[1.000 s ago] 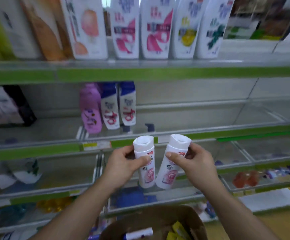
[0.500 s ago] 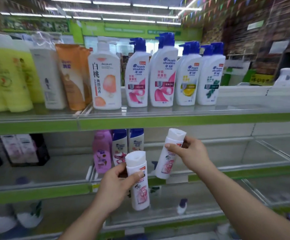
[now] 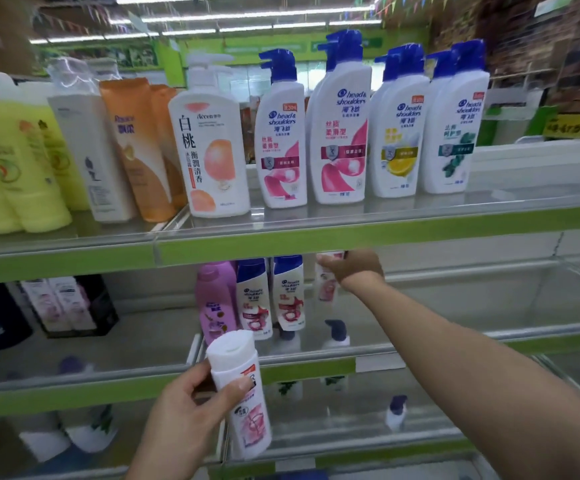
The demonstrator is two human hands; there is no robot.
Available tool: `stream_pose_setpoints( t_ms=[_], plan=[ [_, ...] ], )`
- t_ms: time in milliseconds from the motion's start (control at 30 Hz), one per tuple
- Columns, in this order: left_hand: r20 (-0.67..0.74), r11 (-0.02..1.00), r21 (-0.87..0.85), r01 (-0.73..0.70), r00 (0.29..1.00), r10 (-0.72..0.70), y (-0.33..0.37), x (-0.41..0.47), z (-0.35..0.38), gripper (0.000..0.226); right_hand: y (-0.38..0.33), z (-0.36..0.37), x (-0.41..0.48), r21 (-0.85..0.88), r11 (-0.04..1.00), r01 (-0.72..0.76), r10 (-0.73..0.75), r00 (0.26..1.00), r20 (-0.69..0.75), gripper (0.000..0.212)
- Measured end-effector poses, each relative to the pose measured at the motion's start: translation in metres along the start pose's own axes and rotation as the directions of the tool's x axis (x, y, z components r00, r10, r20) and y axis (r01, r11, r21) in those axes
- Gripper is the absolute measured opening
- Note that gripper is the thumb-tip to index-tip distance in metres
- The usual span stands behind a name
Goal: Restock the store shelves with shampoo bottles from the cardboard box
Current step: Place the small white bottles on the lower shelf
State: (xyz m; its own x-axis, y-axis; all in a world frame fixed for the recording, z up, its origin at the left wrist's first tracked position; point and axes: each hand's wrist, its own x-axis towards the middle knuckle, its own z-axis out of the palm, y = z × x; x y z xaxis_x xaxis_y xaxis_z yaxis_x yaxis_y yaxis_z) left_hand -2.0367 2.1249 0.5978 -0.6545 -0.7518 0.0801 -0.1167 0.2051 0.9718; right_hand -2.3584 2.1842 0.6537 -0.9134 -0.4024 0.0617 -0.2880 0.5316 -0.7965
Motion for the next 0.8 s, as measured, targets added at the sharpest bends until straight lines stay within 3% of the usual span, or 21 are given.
stream_pose_setpoints(
  t_ms=[100, 233, 400, 467, 800],
  plan=[
    [-0.037, 0.999, 0.015, 0.031, 0.999, -0.030, -0.004, -0.003, -0.011, 0.051, -0.004, 0.011, 0.015, 0.057, 0.998, -0.004, -0.001, 0.996, 0.093, 0.050],
    [-0.087, 0.999, 0.023, 0.036, 0.996, -0.034, -0.003, -0.006, -0.022, 0.048, -0.013, 0.021, 0.027, -0.143, 0.989, 0.039, 0.006, 0.955, 0.296, 0.058],
    [-0.119, 0.998, 0.015, 0.059, 0.991, -0.056, -0.003, -0.012, -0.026, 0.046, -0.014, 0.028, 0.035, -0.192, 0.967, 0.168, -0.122, 0.965, 0.231, 0.041],
    [-0.125, 0.997, 0.014, 0.073, 0.990, -0.070, -0.003, -0.014, -0.027, 0.047, -0.014, 0.030, 0.038, -0.130, 0.975, 0.181, -0.151, 0.966, 0.211, 0.041],
    [-0.144, 0.995, 0.049, 0.090, 0.986, -0.082, -0.004, -0.027, -0.026, 0.040, -0.017, 0.041, 0.047, -0.136, 0.972, 0.189, -0.166, 0.972, 0.167, 0.033]
  ],
)
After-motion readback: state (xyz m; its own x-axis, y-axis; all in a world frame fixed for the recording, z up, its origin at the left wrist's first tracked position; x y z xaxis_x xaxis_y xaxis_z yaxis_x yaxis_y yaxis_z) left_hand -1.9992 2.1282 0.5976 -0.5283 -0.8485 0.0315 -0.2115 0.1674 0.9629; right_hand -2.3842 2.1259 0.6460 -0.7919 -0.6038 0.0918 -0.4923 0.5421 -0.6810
